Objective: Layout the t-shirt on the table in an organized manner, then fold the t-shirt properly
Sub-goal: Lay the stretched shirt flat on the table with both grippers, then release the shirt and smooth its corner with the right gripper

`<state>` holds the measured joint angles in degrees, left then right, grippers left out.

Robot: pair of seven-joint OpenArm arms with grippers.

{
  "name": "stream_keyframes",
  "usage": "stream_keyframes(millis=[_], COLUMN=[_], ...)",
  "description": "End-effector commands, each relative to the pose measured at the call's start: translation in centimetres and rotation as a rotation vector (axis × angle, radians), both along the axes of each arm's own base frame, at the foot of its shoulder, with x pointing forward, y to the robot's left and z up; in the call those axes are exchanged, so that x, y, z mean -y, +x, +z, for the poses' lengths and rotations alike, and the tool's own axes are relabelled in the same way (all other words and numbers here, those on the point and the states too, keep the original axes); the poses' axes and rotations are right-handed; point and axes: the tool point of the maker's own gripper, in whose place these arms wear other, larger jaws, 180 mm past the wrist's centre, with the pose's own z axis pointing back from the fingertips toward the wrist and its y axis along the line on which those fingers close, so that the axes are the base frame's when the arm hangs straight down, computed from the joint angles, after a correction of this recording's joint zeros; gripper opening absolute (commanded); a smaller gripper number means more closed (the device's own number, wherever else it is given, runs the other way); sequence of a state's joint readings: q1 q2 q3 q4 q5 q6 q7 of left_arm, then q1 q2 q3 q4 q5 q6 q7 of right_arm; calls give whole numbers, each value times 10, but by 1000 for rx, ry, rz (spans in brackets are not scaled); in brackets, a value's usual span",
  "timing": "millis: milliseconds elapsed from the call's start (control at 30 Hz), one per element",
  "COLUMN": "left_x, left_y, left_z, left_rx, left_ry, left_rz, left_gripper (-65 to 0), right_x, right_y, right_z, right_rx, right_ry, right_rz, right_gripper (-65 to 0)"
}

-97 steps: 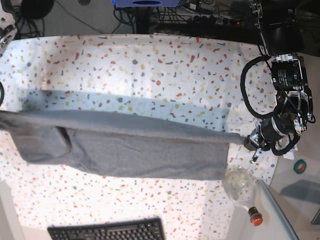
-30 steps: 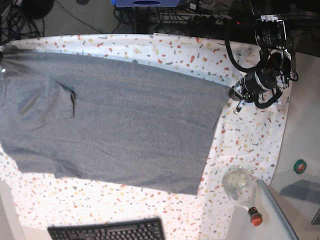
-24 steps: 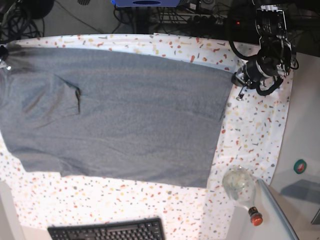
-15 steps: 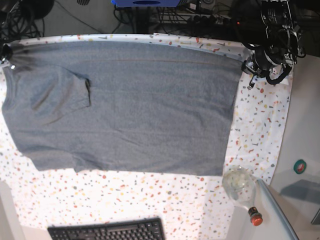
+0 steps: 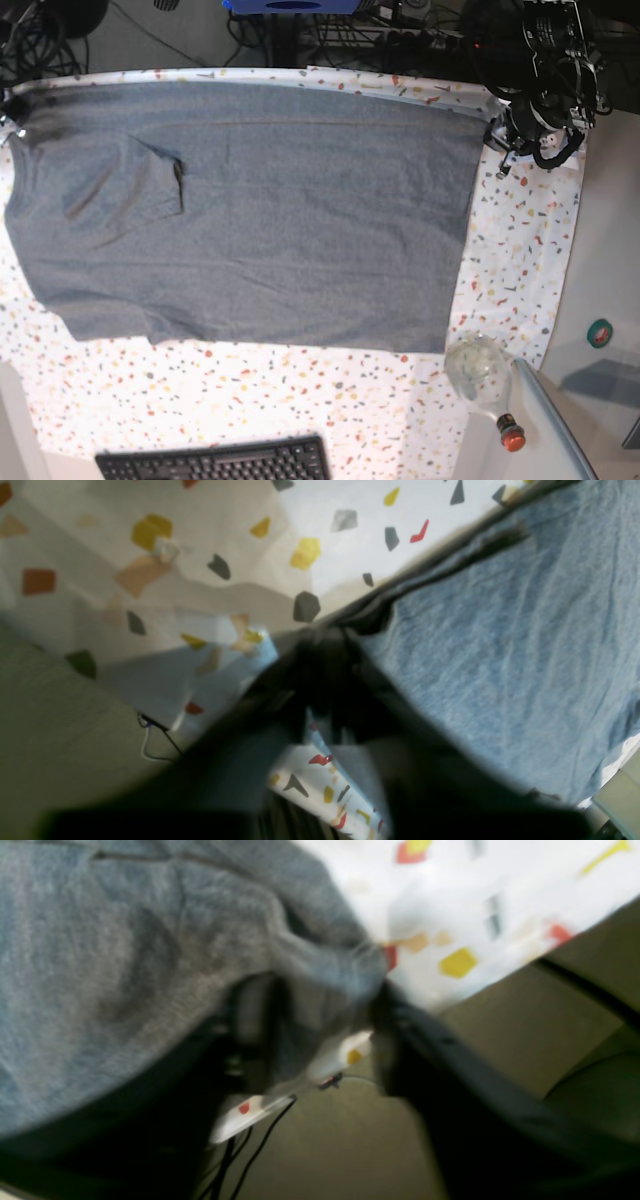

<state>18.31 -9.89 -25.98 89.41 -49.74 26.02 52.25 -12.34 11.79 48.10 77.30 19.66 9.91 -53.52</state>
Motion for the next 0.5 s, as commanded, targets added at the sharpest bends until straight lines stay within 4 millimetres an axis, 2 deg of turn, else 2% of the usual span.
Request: stream_keyframes(millis=[0, 67, 133, 200, 267, 367, 467], left_x=[-8, -9, -15, -28, -45, -71, -88], left_y=[5, 6, 11, 17, 20, 21, 24], left_z=[8, 10, 19, 37, 56, 79, 91], left_rx=[24, 29, 57, 108, 158, 213, 248], left_ry=[21, 24, 39, 72, 113, 164, 198], left_rz=[-1, -2, 11, 36, 71, 137, 158], left_gripper=[-443, -323, -239, -171, -140, -140, -140], right_x=[14, 18, 19, 19, 21, 25, 44], right_y=[6, 9, 7, 7, 11, 17, 44], right_z=[19, 38, 50, 60, 71, 77, 94], right_rx=[52, 99, 101, 99, 116, 138, 221], right_ry=[-54, -100, -116, -129, -154, -178, -244], right_rz=[-14, -26, -25, -16, -4, -3, 6], right_gripper=[-248, -198, -192, -197, -197, -197, -192])
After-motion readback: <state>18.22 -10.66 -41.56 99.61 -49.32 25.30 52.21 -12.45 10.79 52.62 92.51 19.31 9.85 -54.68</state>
